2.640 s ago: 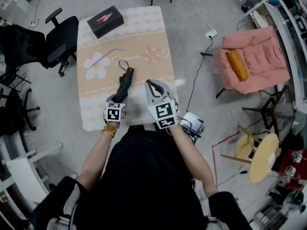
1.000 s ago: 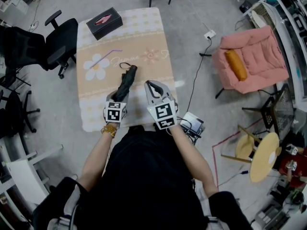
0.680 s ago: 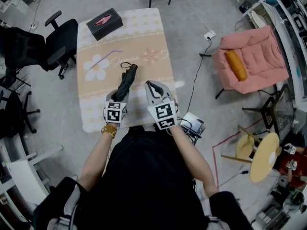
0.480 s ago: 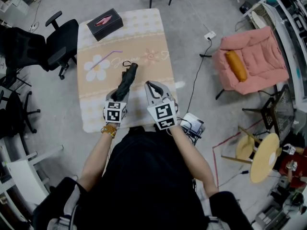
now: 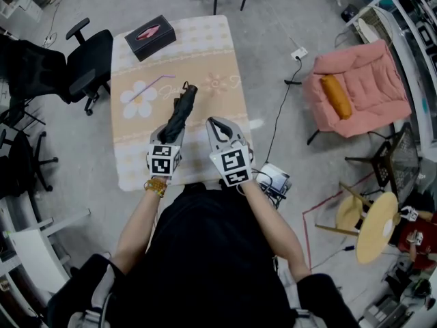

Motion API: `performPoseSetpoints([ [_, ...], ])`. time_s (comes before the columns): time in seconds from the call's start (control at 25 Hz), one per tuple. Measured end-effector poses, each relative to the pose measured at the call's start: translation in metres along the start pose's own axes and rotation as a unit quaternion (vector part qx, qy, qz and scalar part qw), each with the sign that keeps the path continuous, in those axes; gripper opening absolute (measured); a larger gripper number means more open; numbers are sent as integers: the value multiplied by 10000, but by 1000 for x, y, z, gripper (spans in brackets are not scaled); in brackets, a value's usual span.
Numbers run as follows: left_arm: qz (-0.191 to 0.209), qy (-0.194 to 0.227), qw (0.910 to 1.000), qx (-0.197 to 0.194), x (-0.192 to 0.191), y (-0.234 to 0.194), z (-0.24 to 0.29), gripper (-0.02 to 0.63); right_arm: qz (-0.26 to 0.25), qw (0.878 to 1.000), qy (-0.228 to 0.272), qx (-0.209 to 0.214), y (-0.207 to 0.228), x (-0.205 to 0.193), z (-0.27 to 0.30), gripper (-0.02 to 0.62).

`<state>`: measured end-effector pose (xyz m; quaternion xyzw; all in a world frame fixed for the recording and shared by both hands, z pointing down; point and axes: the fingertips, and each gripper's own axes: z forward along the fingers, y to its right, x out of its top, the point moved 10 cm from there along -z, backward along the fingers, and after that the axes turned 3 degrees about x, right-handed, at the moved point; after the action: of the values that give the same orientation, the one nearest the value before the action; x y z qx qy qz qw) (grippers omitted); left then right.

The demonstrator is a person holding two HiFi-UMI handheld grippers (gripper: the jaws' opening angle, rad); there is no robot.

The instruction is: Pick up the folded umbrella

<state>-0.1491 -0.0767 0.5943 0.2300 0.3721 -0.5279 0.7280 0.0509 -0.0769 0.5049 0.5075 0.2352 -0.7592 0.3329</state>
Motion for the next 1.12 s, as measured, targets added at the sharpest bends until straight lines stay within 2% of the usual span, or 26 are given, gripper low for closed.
performPoseSetpoints([
  [0.56, 45, 232, 9997, 5, 23, 3, -3, 196, 0, 10000, 40, -37, 1, 1, -1, 17],
  [1.12, 147, 726, 9972, -60, 64, 8, -16, 196, 54, 9999, 78, -42, 3, 0, -1, 15],
])
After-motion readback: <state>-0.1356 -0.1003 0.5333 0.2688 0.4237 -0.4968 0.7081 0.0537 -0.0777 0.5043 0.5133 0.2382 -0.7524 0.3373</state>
